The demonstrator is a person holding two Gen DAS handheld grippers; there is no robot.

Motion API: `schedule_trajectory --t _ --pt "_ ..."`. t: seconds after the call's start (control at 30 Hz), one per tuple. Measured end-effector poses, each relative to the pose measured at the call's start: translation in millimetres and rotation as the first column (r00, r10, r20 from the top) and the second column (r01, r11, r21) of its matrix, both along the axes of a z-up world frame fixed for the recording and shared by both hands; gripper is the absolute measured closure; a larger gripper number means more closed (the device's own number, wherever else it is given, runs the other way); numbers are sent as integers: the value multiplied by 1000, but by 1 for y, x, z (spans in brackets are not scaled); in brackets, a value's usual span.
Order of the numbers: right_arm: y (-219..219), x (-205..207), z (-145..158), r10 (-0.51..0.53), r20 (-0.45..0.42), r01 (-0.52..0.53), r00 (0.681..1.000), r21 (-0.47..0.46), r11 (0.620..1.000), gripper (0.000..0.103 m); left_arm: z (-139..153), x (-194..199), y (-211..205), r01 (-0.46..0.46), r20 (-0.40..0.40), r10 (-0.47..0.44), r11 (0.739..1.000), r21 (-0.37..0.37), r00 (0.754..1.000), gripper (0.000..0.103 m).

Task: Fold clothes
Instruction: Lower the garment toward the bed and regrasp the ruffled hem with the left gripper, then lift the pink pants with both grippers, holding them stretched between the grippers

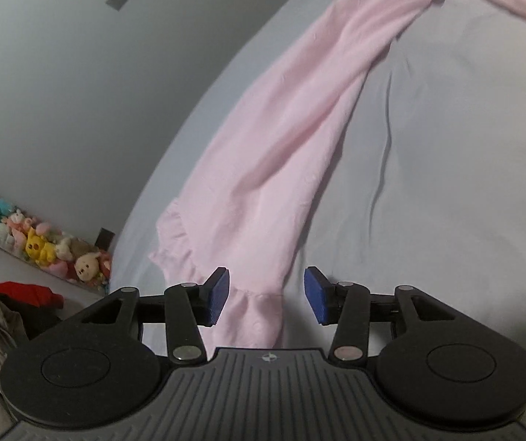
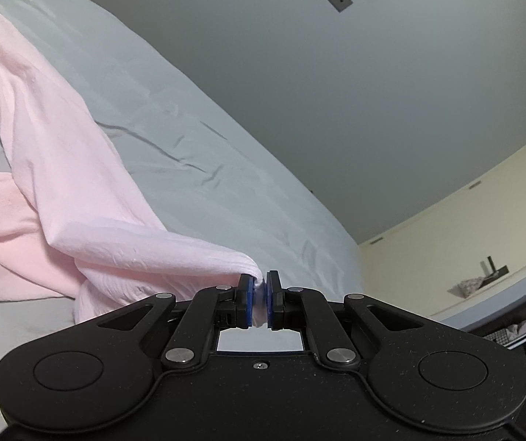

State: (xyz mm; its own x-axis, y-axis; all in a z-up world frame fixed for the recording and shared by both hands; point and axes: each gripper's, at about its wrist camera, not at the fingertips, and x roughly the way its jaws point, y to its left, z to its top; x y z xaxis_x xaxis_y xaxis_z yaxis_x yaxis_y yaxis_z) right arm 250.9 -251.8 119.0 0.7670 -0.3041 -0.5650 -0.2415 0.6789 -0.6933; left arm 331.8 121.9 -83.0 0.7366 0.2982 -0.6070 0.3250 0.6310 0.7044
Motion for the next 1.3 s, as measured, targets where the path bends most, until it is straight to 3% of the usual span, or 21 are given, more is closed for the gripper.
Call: schedule_trajectory --t 0.2,0.27,0.33,0.43,0.67,0.9,1.07,1.3 --pt "-7 25 -7 13 -11 -13 1000 1 1000 98 -8 19 3 -64 56 62 997 36 996 60" --pt "-5 22 -8 11 -15 -12 1000 -6 1000 98 -7 25 2 -72 55 71 997 32 996 70" --pt "-9 16 -7 7 -21 -7 1000 -13 1000 98 -6 29 0 -78 35 77 997 18 996 93" --pt "-16 24 -19 -3 -30 2 1000 -27 1000 98 -2 28 -4 -87 24 87 996 -1 996 102" --pt "-53 47 -44 -67 -31 64 997 -68 996 98 30 16 16 -139 80 138 990 5 987 103" --pt "-98 50 -36 -161 3 161 987 -92 983 98 90 -7 56 -252 161 246 967 21 956 103" --pt "-109 37 -30 -146 1 146 989 -62 987 98 122 -34 75 -272 184 259 961 47 948 103" --pt "-117 -11 6 -99 6 99 995 4 995 98 159 -86 91 -311 226 298 950 23 927 103"
